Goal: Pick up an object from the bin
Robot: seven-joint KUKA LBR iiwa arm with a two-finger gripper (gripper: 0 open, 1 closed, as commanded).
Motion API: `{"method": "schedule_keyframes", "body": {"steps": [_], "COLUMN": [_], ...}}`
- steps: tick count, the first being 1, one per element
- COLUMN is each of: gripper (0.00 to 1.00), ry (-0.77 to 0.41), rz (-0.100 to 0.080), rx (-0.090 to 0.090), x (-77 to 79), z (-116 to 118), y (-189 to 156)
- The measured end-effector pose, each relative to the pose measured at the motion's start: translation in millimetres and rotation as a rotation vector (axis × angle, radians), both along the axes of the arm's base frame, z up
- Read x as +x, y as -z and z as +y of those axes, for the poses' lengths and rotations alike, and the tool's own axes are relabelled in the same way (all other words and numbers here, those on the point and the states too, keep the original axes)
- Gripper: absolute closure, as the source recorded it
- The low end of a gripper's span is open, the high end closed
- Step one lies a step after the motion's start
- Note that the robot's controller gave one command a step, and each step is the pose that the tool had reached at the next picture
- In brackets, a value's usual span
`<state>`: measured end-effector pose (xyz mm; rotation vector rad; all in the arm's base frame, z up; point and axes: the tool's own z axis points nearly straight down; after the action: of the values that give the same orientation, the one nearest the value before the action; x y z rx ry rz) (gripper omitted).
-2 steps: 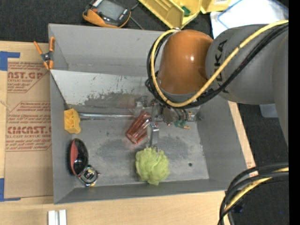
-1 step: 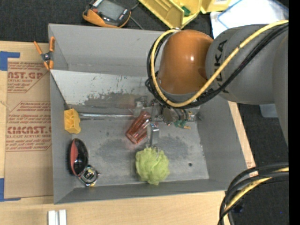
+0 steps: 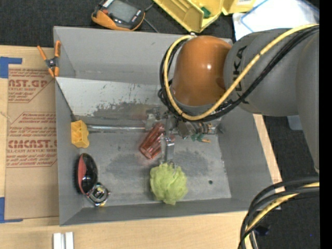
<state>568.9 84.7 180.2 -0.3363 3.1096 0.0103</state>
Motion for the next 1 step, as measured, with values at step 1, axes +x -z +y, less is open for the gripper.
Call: {"method": "schedule_keyframes", "body": {"steps": [1], "gripper": [0.00], "ry": [-0.133], "rz": [0.002], "rx": [-0.001], "x": [18.5], "z": [-30.4], "y": [-76.1]}}
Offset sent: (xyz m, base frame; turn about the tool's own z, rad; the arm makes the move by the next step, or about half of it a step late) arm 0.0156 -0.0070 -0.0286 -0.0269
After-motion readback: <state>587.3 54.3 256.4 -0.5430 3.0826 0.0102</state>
